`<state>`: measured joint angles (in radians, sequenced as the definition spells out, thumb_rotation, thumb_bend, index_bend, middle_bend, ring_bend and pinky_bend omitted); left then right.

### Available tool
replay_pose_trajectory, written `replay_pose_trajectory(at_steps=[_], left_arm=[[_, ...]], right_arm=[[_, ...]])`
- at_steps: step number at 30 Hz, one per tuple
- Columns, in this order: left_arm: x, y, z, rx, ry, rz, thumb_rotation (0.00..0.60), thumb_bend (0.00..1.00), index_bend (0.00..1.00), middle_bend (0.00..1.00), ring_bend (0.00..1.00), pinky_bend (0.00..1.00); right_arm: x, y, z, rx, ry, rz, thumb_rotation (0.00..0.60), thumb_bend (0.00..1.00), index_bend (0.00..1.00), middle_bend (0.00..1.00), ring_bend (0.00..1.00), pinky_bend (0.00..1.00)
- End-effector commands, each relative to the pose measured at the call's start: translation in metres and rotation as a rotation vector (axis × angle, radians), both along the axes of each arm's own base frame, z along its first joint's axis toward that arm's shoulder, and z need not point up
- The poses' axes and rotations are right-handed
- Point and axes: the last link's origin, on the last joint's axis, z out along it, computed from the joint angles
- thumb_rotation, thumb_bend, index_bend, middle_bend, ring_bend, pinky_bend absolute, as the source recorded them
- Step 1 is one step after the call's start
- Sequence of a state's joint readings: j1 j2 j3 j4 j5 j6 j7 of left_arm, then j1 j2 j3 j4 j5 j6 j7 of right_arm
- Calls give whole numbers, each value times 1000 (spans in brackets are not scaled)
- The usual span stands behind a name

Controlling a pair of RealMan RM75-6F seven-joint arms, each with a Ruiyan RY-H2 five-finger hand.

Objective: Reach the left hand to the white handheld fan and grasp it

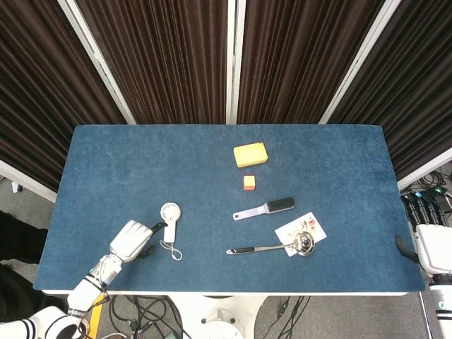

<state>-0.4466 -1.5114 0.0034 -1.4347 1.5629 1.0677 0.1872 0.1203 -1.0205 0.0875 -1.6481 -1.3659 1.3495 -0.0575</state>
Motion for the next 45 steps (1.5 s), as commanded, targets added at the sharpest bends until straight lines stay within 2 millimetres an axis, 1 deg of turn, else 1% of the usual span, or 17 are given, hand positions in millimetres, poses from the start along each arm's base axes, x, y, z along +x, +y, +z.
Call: replay_pose_trajectory(at_steps=[1,9,15,26,36,45], left_arm=[[1,3,-1,-4,7,-3,600,352,222,980,943,958],[3,11,-4,-10,24,-4,600,352,222,980,944,958],[2,11,-8,-27,41,4,600,352,222,980,944,958],[1,17,-12,-31,43,23,600,352,222,981,944,958],[-2,17,-13,-34,50,28,600,352,222,981,944,958],[0,18,-14,-36,47,24,600,352,222,981,944,958]], right_arm=[[0,0,0,-1,0,-1,600,305,0,1,0,0],[-2,0,0,4,0,-8,600,305,0,1,0,0],[-4,0,0,7,-1,-12,600,304,0,1,0,0],[-6,0,0,5,-4,-17,600,303,0,1,0,0],[-8,0,1,1,-5,-23,600,303,0,1,0,0],[-8,1,1,-1,-4,-23,600,304,0,1,0,0]])
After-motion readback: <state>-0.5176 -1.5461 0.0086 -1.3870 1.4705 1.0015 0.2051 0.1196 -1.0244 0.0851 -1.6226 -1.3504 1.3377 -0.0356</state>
